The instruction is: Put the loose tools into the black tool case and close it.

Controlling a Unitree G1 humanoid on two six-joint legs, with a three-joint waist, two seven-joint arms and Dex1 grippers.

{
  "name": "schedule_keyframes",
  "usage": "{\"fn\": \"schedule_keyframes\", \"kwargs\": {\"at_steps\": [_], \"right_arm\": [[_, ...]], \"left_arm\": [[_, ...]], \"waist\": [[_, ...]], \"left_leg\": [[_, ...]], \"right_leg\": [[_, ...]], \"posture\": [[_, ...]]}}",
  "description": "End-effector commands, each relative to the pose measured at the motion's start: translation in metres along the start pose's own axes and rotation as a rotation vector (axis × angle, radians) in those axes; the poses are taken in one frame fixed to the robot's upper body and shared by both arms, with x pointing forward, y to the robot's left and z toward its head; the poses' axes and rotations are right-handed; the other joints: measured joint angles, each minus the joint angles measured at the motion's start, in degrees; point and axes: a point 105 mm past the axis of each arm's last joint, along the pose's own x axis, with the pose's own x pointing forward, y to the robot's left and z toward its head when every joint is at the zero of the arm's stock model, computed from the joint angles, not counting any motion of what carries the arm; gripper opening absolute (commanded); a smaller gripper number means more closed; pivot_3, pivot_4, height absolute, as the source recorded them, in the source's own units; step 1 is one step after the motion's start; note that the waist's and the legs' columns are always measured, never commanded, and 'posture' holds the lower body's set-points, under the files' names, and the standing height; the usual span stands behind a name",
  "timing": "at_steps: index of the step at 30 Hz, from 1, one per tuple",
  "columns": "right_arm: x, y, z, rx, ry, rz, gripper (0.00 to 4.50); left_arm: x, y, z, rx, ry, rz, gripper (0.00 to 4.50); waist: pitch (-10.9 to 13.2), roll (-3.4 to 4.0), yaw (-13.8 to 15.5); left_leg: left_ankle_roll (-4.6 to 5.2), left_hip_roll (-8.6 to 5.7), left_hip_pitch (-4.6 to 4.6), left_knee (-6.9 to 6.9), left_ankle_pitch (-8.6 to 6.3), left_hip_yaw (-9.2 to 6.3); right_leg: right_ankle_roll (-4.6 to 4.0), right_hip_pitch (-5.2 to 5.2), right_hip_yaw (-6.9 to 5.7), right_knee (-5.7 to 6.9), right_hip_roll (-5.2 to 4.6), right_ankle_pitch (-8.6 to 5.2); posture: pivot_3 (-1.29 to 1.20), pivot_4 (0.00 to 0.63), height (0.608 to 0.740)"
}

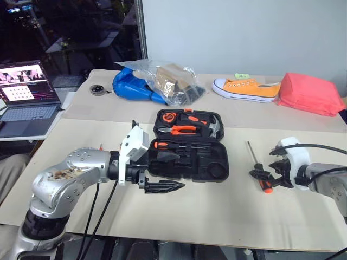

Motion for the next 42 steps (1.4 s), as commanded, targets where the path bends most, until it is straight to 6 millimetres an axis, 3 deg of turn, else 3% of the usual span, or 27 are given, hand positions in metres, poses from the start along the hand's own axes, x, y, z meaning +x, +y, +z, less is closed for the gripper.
{"fn": "schedule_keyframes", "kwargs": {"at_steps": [1, 7, 8, 10, 12, 14, 17, 20, 24, 30, 35, 42], "right_arm": [[0.001, -0.004, -0.003, -0.02, 0.049, -0.037, 3.08], [0.0, -0.008, -0.001, -0.058, 0.043, -0.071, 0.99], [-0.004, -0.01, 0.002, -0.081, 0.025, -0.083, 0.92], [-0.017, -0.009, 0.024, -0.149, -0.103, -0.06, 0.92], [-0.035, 0.014, 0.064, -0.277, -0.278, 0.061, 0.92], [-0.043, 0.033, 0.085, -0.386, -0.353, 0.146, 0.92], [-0.031, 0.076, 0.113, -0.604, -0.39, 0.332, 0.92], [-0.007, 0.091, 0.123, -0.741, -0.348, 0.397, 0.92], [0.024, 0.104, 0.127, -0.9, -0.273, 0.457, 0.92], [0.044, 0.117, 0.121, -0.991, -0.211, 0.536, 0.92], [0.06, 0.114, 0.116, -1.009, -0.137, 0.527, 0.92], [0.067, 0.104, 0.108, -1.077, -0.053, 0.542, 0.92]], "left_arm": [[-0.004, -0.007, 0.006, 0.053, -0.002, -0.009, 4.5], [-0.007, -0.008, -0.001, 0.053, -0.005, 0.003, 4.5], [-0.008, -0.008, -0.002, 0.052, -0.011, 0.015, 4.5], [-0.011, -0.007, -0.003, 0.058, -0.038, 0.064, 4.5], [-0.019, -0.001, 0.002, 0.105, -0.148, 0.169, 4.5], [-0.027, -0.004, 0.002, 0.134, -0.191, 0.17, 4.5], [-0.051, -0.014, 0.0, 0.006, -0.212, 0.147, 4.5], [-0.066, -0.014, -0.005, -0.002, -0.177, 0.212, 4.5], [-0.079, -0.018, -0.008, -0.015, -0.145, 0.307, 4.5], [-0.088, -0.027, -0.013, -0.042, -0.108, 0.361, 4.5], [-0.089, -0.029, -0.012, -0.052, -0.101, 0.374, 4.5], [-0.087, -0.026, -0.011, -0.051, -0.103, 0.373, 4.5]], "waist": [[0.0, -0.01, 0.1], [0.0, -0.02, 0.1], [0.0, -0.01, 0.1], [0.0, 0.01, 0.1], [0.1, 0.07, 0.0], [0.2, 0.26, -0.9], [0.4, -0.07, -2.0], [0.5, -0.32, -2.2], [0.6, -0.31, -1.6], [0.6, -0.31, -1.1], [0.6, -0.31, -1.3], [0.6, -0.31, -1.0]], "left_leg": [[0.0, 0.0, 0.0, 0.0, 0.0, -0.01], [0.0, 0.01, 0.04, 0.02, 0.0, 0.01], [0.0, 0.01, 0.04, 0.03, 0.0, 0.01], [0.0, 0.0, 0.03, 0.02, 0.0, 0.04], [0.0, 0.01, -0.01, 0.0, 0.0, 0.05], [0.01, 0.04, -0.02, 0.0, -0.01, 0.15], [0.0, 0.2, 0.18, -0.04, 0.0, 0.17], [-0.01, 0.73, 0.39, -0.08, 0.0, 0.13], [-0.02, 0.82, 0.34, -0.06, 0.02, 0.25], [-0.15, 0.71, 0.1, -0.2, -0.07, 0.45], [-0.27, 0.71, 0.19, -0.2, -0.14, 0.48], [-0.27, 0.7, 0.4, -0.16, -0.14, 0.5]], "right_leg": [[0.0, 0.0, -0.02, 0.0, 0.01, 0.0], [0.02, 0.01, -0.01, 0.02, 0.02, -0.01], [0.02, 0.01, -0.02, 0.02, 0.02, -0.01], [0.01, 0.0, 0.0, 0.01, -0.03, -0.01], [0.01, -0.03, 0.0, 0.0, -0.03, -0.01], [0.0, -0.1, 0.12, 0.0, -0.04, 0.01], [-0.01, -0.07, 0.1, 0.07, 0.18, 0.01], [-0.16, 0.02, -0.05, 0.06, 0.48, -0.05], [-0.68, -0.1, -0.01, 0.08, 0.56, 0.21], [-0.66, -0.4, -0.1, 0.08, 0.21, 0.15], [-0.67, -0.34, -0.14, 0.09, 0.12, 0.14], [-0.69, -0.15, -0.21, 0.12, 0.12, 0.14]], "posture": [[0.0, 0.15, 0.74], [0.0, 0.15, 0.74], [0.0, 0.15, 0.74], [0.0, 0.15, 0.74], [0.0, 0.15, 0.74], [0.0, 0.15, 0.74], [0.0, 0.15, 0.74], [0.0, 0.15, 0.74], [0.0, 0.15, 0.74], [0.0, 0.15, 0.74], [0.0, 0.15, 0.74], [0.0, 0.15, 0.74]]}}
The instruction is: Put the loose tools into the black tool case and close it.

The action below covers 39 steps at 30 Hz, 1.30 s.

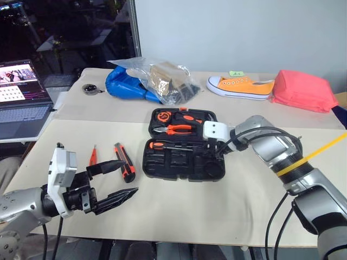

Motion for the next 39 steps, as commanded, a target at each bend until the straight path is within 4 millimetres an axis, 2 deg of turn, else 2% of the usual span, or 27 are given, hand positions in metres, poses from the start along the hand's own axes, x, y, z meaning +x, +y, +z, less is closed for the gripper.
{"fn": "schedule_keyframes", "kwargs": {"at_steps": [1, 5, 7, 9, 11, 14, 18, 21, 23, 27, 28, 33, 34, 36, 39], "right_arm": [[-0.003, -0.002, -0.007, -0.03, 0.047, 0.025, 0.92], [-0.001, -0.003, -0.008, -0.065, 0.06, 0.051, 0.92], [-0.001, -0.004, -0.008, -0.077, 0.06, 0.056, 1.94], [-0.004, -0.008, -0.005, -0.08, 0.038, 0.029, 2.49], [-0.011, -0.013, 0.002, -0.086, -0.003, -0.008, 3.25], [-0.028, -0.017, 0.016, -0.088, -0.102, -0.035, 3.25], [-0.047, -0.01, 0.029, -0.035, -0.245, -0.031, 3.25], [-0.054, -0.007, 0.038, 0.064, -0.404, -0.078, 2.56], [-0.057, -0.007, 0.041, 0.122, -0.489, -0.15, 1.83], [-0.045, -0.004, 0.028, 0.189, -0.481, -0.321, 0.53], [-0.042, -0.003, 0.027, 0.214, -0.484, -0.351, 0.07], [-0.011, 0.006, 0.022, 0.306, -0.442, -0.51, 0.07], [-0.001, 0.01, 0.017, 0.294, -0.385, -0.531, 0.07], [0.018, 0.019, 0.006, 0.28, -0.292, -0.54, 0.07], [0.033, 0.034, -0.002, 0.207, -0.213, -0.48, 0.07]], "left_arm": [[0.003, -0.003, 0.008, 0.043, -0.007, -0.023, 4.5], [0.005, -0.002, 0.008, 0.047, -0.004, -0.041, 4.5], [0.006, -0.001, 0.009, 0.048, -0.003, -0.047, 4.5], [0.006, 0.0, 0.009, 0.049, -0.001, -0.05, 4.5], [0.005, 0.0, 0.008, 0.044, 0.007, -0.05, 4.5], [0.004, 0.002, 0.001, 0.035, 0.056, -0.04, 4.5], [0.003, 0.003, -0.006, 0.028, 0.094, -0.024, 4.5], [0.003, 0.003, -0.008, 0.03, 0.099, -0.02, 4.5], [0.002, 0.004, -0.01, 0.039, 0.112, -0.018, 4.5], [0.0, 0.003, -0.014, 0.059, 0.136, -0.024, 4.5], [-0.001, 0.003, -0.014, 0.06, 0.138, -0.025, 4.5], [-0.002, 0.003, -0.015, 0.064, 0.134, -0.026, 4.5], [-0.002, 0.003, -0.016, 0.06, 0.131, -0.025, 4.5], [-0.002, 0.003, -0.017, 0.056, 0.129, -0.023, 4.5], [-0.001, 0.003, -0.017, 0.053, 0.123, -0.022, 4.5]], "waist": [[0.0, 0.0, 0.1], [0.0, 0.0, 0.1], [0.0, 0.0, 0.0], [0.0, 0.0, 0.0], [0.0, 0.0, -0.1], [0.0, 0.0, -0.4], [0.0, 0.04, -0.5], [0.0, 0.04, -0.4], [0.0, 0.03, -0.4], [0.0, 0.03, -0.4], [0.0, 0.03, -0.4], [0.0, 0.03, -0.6], [0.0, 0.03, -0.6], [0.0, 0.03, -0.5], [0.0, -0.05, -0.6]], "left_leg": [[0.0, 0.0, -0.01, 0.0, 0.0, 0.0], [0.0, 0.0, -0.02, -0.01, 0.0, 0.02], [0.0, 0.0, 0.0, -0.01, 0.0, 0.02], [0.0, 0.0, 0.01, 0.0, 0.0, 0.03], [0.0, 0.01, 0.02, -0.01, 0.0, 0.03], [0.0, 0.04, 0.02, -0.01, 0.0, 0.02], [0.0, 0.05, -0.03, -0.05, 0.0, 0.08], [-0.02, 0.06, -0.03, -0.06, -0.02, 0.03], [-0.02, 0.06, -0.02, -0.07, -0.02, 0.03], [-0.02, 0.04, 0.0, -0.04, -0.02, 0.06], [-0.02, 0.05, 0.0, -0.04, -0.02, 0.06], [-0.03, 0.08, -0.02, -0.06, -0.01, 0.11], [-0.03, 0.09, -0.02, -0.05, -0.01, 0.11], [-0.03, 0.08, -0.03, -0.05, -0.01, 0.14], [-0.03, 0.07, 0.04, -0.04, -0.01, 0.15]], "right_leg": [[0.0, 0.0, -0.01, -0.01, 0.0, 0.0], [0.0, -0.01, 0.0, -0.03, 0.01, 0.0], [0.0, 0.0, 0.0, -0.02, 0.01, 0.0], [0.0, 0.01, 0.0, 0.0, 0.01, 0.0], [-0.01, 0.01, 0.0, 0.0, 0.02, 0.0], [-0.01, 0.01, 0.0, 0.01, 0.04, 0.0], [-0.02, -0.09, 0.06, 0.04, 0.04, 0.0], [-0.02, -0.07, 0.01, 0.02, 0.03, -0.01], [-0.02, -0.04, 0.01, 0.02, 0.02, -0.01], [-0.02, -0.04, 0.06, 0.07, 0.0, 0.0], [-0.02, -0.03, 0.06, 0.06, 0.0, 0.0], [-0.02, -0.1, 0.1, 0.07, 0.05, 0.0], [-0.02, -0.1, 0.11, 0.08, 0.07, 0.0], [-0.02, -0.13, 0.12, 0.09, 0.06, 0.0], [-0.02, -0.05, 0.12, 0.07, 0.04, 0.0]], "posture": [[0.0, 0.15, 0.74], [0.0, 0.15, 0.74], [0.0, 0.15, 0.74], [0.0, 0.15, 0.74], [0.0, 0.15, 0.74], [0.0, 0.15, 0.74], [0.0, 0.15, 0.74], [0.0, 0.15, 0.74], [0.0, 0.15, 0.74], [0.0, 0.15, 0.74], [0.0, 0.15, 0.74], [0.0, 0.15, 0.74], [0.0, 0.15, 0.74], [0.0, 0.15, 0.74], [0.0, 0.15, 0.74]]}}
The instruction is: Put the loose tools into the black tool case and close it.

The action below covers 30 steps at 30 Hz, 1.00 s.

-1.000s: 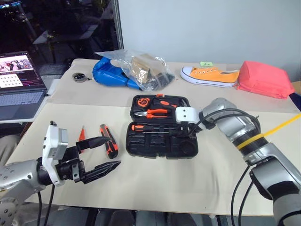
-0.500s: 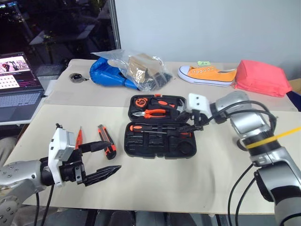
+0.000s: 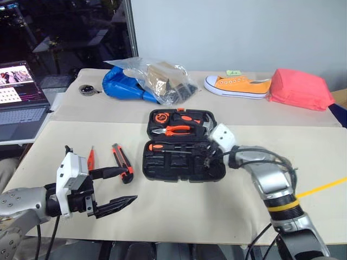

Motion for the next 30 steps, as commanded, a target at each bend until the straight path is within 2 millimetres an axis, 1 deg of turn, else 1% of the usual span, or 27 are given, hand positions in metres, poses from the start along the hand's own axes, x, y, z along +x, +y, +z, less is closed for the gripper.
{"fn": "schedule_keyframes", "kwargs": {"at_steps": [1, 2, 4, 6, 7, 9, 10, 12, 13, 14, 15, 16, 18, 20, 22, 24, 26, 27, 29, 30], "right_arm": [[0.001, 0.027, -0.023, -0.12, 0.103, 0.11, 0.07], [0.0, 0.034, -0.026, -0.135, 0.118, 0.151, 0.07], [-0.002, 0.034, -0.03, -0.192, 0.137, 0.166, 0.07], [-0.003, 0.03, -0.032, -0.261, 0.146, 0.156, 0.07], [-0.004, 0.023, -0.031, -0.313, 0.139, 0.127, 0.07], [-0.005, 0.004, -0.011, -0.273, 0.034, 0.031, 0.07], [-0.008, -0.004, 0.003, -0.203, -0.05, -0.007, 0.07], [-0.019, -0.01, 0.032, -0.07, -0.24, 0.009, 0.07], [-0.028, -0.014, 0.048, -0.038, -0.334, 0.01, 0.07], [-0.04, -0.018, 0.059, 0.03, -0.396, 0.058, 0.07], [-0.051, -0.017, 0.071, 0.055, -0.459, 0.107, 0.07], [-0.061, -0.019, 0.075, 0.067, -0.479, 0.142, 0.32], [-0.078, -0.016, 0.076, 0.062, -0.492, 0.232, 0.79], [-0.093, -0.011, 0.076, 0.062, -0.492, 0.319, 1.51], [-0.107, -0.009, 0.078, 0.056, -0.49, 0.384, 2.17], [-0.118, -0.008, 0.082, 0.052, -0.499, 0.433, 2.83], [-0.127, -0.008, 0.087, 0.054, -0.512, 0.45, 3.53], [-0.129, -0.008, 0.087, 0.051, -0.511, 0.449, 3.93], [-0.13, -0.008, 0.085, 0.054, -0.499, 0.431, 4.47], [-0.13, -0.009, 0.085, 0.061, -0.5, 0.421, 4.47]], "left_arm": [[0.0, 0.0, 0.003, 0.026, -0.02, 0.002, 4.5], [0.0, 0.0, 0.003, 0.026, -0.022, 0.003, 4.5], [0.0, 0.001, 0.003, 0.024, -0.024, 0.01, 4.5], [0.0, 0.002, 0.001, 0.016, -0.024, 0.024, 4.5], [0.0, 0.002, 0.0, 0.01, -0.029, 0.035, 4.5], [-0.001, 0.007, 0.001, 0.006, -0.054, 0.087, 4.5], [-0.002, 0.013, 0.0, -0.009, -0.074, 0.137, 4.5], [-0.004, 0.024, -0.002, -0.026, -0.097, 0.234, 4.5], [-0.007, 0.031, -0.003, -0.021, -0.102, 0.292, 4.5], [-0.009, 0.037, -0.004, -0.025, -0.11, 0.359, 4.5], [-0.013, 0.043, -0.005, -0.041, -0.12, 0.415, 4.5], [-0.015, 0.05, -0.008, -0.059, -0.115, 0.48, 4.5], [-0.02, 0.063, -0.017, -0.113, -0.065, 0.614, 4.5], [-0.023, 0.073, -0.027, -0.185, 0.005, 0.71, 4.5], [-0.027, 0.08, -0.035, -0.265, 0.058, 0.758, 4.5], [-0.03, 0.087, -0.039, -0.295, 0.097, 0.802, 4.5], [-0.031, 0.092, -0.04, -0.319, 0.11, 0.845, 4.5], [-0.029, 0.092, -0.039, -0.329, 0.103, 0.843, 4.5], [-0.026, 0.092, -0.037, -0.342, 0.1, 0.829, 4.5], [-0.026, 0.093, -0.038, -0.347, 0.105, 0.834, 4.5]], "waist": [[-0.1, -0.13, 0.0], [-0.1, -0.16, 0.0], [-0.2, -0.23, 0.2], [-0.3, -0.31, 0.3], [-0.3, -0.32, 0.3], [-0.3, -0.33, 0.3], [-0.3, -0.34, 0.2], [-0.2, -0.34, 0.3], [-0.2, -0.34, 0.3], [-0.2, -0.28, 0.2], [-0.1, -0.22, 0.2], [-0.1, -0.22, 0.2], [-0.1, -0.23, 0.3], [-0.1, -0.24, 0.5], [-0.1, -0.25, 0.5], [-0.1, -0.26, 0.4], [-0.1, -0.26, 0.1], [-0.1, -0.26, 0.0], [-0.1, -0.27, 0.0], [-0.1, -0.28, 0.0]], "left_leg": [[0.0, 0.0, 0.07, 0.0, 0.0, 0.01], [0.0, 0.01, 0.16, 0.01, 0.0, 0.02], [0.0, 0.01, 0.27, 0.0, 0.0, 0.03], [0.0, 0.02, 0.31, 0.0, 0.0, 0.01], [0.0, 0.03, 0.3, 0.0, 0.0, 0.01], [0.0, 0.02, 0.29, -0.01, 0.0, 0.02], [0.0, 0.02, 0.28, -0.02, 0.0, 0.02], [0.0, 0.02, 0.16, -0.01, 0.0, 0.02], [0.0, 0.02, 0.15, -0.01, 0.0, 0.0], [0.0, 0.03, 0.1, -0.01, 0.0, -0.01], [0.0, 0.03, 0.05, -0.01, 0.0, -0.04], [0.0, 0.02, 0.0, 0.0, 0.0, -0.04], [0.01, 0.01, -0.03, -0.01, -0.01, -0.09], [0.02, 0.0, -0.02, -0.01, -0.02, -0.18], [0.02, 0.01, -0.01, 0.0, -0.01, -0.23], [0.02, 0.01, 0.01, 0.01, -0.01, -0.24], [0.02, 0.02, 0.03, 0.02, -0.01, -0.23], [0.02, 0.02, 0.03, 0.02, -0.01, -0.21], [0.02, 0.02, 0.03, 0.03, -0.01, -0.21], [0.02, 0.01, 0.03, 0.03, -0.01, -0.2]], "right_leg": [[0.0, 0.06, 0.01, -0.01, 0.0, 0.0], [0.0, 0.13, 0.0, -0.01, 0.0, 0.0], [0.0, 0.22, 0.0, -0.01, -0.01, -0.01], [-0.04, 0.22, -0.04, -0.02, -0.01, -0.03], [-0.04, 0.22, -0.05, -0.02, 0.0, -0.03], [-0.05, 0.22, -0.04, -0.02, -0.01, -0.04], [-0.05, 0.22, -0.03, -0.03, -0.01, -0.04], [-0.04, 0.15, -0.01, -0.03, 0.0, -0.04], [-0.04, 0.15, -0.02, -0.01, 0.0, -0.03], [-0.04, 0.12, -0.02, -0.01, 0.02, -0.03], [-0.03, 0.1, -0.02, -0.01, 0.02, -0.02], [0.0, 0.08, -0.01, -0.01, 0.0, -0.01], [0.02, 0.11, -0.03, -0.05, -0.03, 0.0], [0.03, 0.16, -0.09, -0.08, -0.06, -0.01], [0.03, 0.16, -0.11, -0.05, -0.04, -0.01], [0.03, 0.16, -0.1, 0.0, 0.0, 0.0], [0.02, 0.15, -0.08, 0.02, 0.02, 0.0], [0.02, 0.15, -0.07, 0.03, 0.02, 0.0], [0.02, 0.16, -0.06, 0.01, 0.04, 0.0], [0.03, 0.16, -0.05, 0.0, 0.04, 0.0]], "posture": [[0.0, 0.15, 0.74], [0.0, 0.15, 0.74], [0.0, 0.15, 0.74], [0.0, 0.15, 0.74], [0.0, 0.15, 0.74], [0.0, 0.15, 0.74], [0.0, 0.15, 0.74], [0.0, 0.15, 0.74], [0.0, 0.15, 0.74], [0.0, 0.15, 0.74], [0.0, 0.15, 0.74], [0.0, 0.15, 0.74], [0.0, 0.15, 0.74], [0.0, 0.15, 0.74], [0.0, 0.15, 0.74], [0.0, 0.15, 0.74], [0.0, 0.15, 0.74], [0.0, 0.15, 0.74], [0.0, 0.15, 0.74], [0.0, 0.15, 0.74]]}}
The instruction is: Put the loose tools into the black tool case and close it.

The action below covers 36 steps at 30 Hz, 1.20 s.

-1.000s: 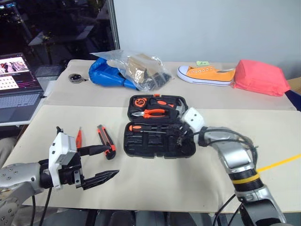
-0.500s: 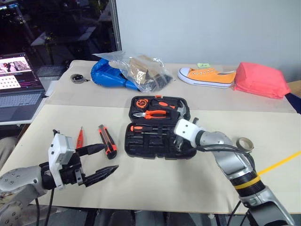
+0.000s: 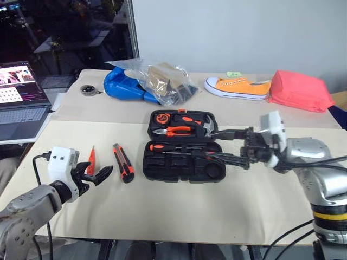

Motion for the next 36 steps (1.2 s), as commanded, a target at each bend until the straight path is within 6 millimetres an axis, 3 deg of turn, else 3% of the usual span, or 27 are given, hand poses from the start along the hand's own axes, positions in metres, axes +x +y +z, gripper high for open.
{"fn": "schedule_keyframes", "kwargs": {"at_steps": [1, 4, 8, 18, 22, 26, 28, 32, 36], "right_arm": [[-0.002, 0.002, 0.01, -0.016, -0.032, -0.023, 4.47], [0.001, 0.007, 0.007, -0.004, -0.034, -0.012, 4.47], [0.006, 0.016, 0.012, -0.002, -0.058, 0.036, 4.47], [0.008, 0.02, 0.008, -0.026, -0.035, 0.045, 4.47], [0.005, 0.021, 0.006, -0.038, -0.018, 0.041, 4.5], [0.002, 0.022, 0.007, -0.042, -0.015, 0.028, 4.5], [0.001, 0.022, 0.007, -0.04, -0.017, 0.022, 4.5], [-0.002, 0.022, 0.004, -0.035, -0.018, 0.007, 4.5], [-0.01, 0.022, -0.001, -0.011, -0.027, -0.025, 4.5]], "left_arm": [[-0.002, 0.002, 0.006, -0.019, -0.006, 0.015, 4.5], [-0.004, 0.005, 0.004, -0.014, 0.019, 0.017, 4.5], [-0.002, 0.027, 0.002, -0.053, 0.071, 0.12, 4.5], [0.031, 0.05, -0.006, -0.092, 0.208, 0.229, 4.5], [0.044, 0.047, -0.014, -0.12, 0.227, 0.239, 3.43], [0.045, 0.037, -0.025, -0.143, 0.23, 0.263, 1.86], [0.042, 0.035, -0.015, -0.097, 0.167, 0.261, 1.17], [0.027, 0.017, 0.032, 0.06, -0.082, 0.06, 1.17], [0.01, -0.012, 0.065, 0.261, -0.109, -0.285, 1.17]], "waist": [[0.0, -0.01, 0.1], [0.0, -0.01, 0.3], [0.0, -0.01, 0.3], [0.0, -0.02, 0.6], [0.0, -0.02, 0.7], [0.0, 0.04, 1.3], [0.0, 0.04, 1.6], [0.0, 0.0, 1.7], [0.0, -0.05, 1.8]], "left_leg": [[0.0, 0.0, -0.01, 0.0, 0.0, 0.0], [0.0, -0.02, -0.07, -0.01, 0.0, -0.01], [-0.01, -0.02, -0.07, -0.02, 0.0, 0.0], [-0.01, -0.11, -0.08, 0.01, 0.01, -0.02], [-0.02, -0.11, -0.15, -0.02, 0.0, -0.02], [-0.02, -0.14, -0.11, -0.01, 0.0, -0.02], [-0.02, -0.15, -0.08, 0.0, 0.0, -0.01], [-0.03, -0.13, -0.11, -0.02, 0.0, 0.01], [-0.04, -0.07, -0.15, -0.06, 0.0, 0.01]], "right_leg": [[0.0, 0.0, 0.0, -0.01, 0.0, 0.0], [0.0, -0.05, 0.0, -0.02, 0.0, -0.01], [0.01, -0.06, 0.01, -0.02, -0.01, -0.01], [0.03, -0.05, -0.03, -0.03, 0.0, 0.0], [0.05, -0.08, -0.01, -0.08, -0.04, -0.01], [0.07, -0.06, 0.0, -0.03, -0.14, -0.02], [0.1, -0.03, 0.01, -0.02, -0.14, 0.0], [0.1, -0.06, 0.03, -0.05, -0.13, 0.02], [-0.01, -0.14, -0.03, -0.06, -0.11, -0.01]], "posture": [[0.0, 0.15, 0.74], [0.0, 0.15, 0.74], [0.0, 0.15, 0.74], [0.0, 0.15, 0.74], [0.0, 0.15, 0.74], [0.0, 0.15, 0.74], [0.0, 0.15, 0.74], [0.0, 0.15, 0.74], [0.0, 0.15, 0.74]]}}
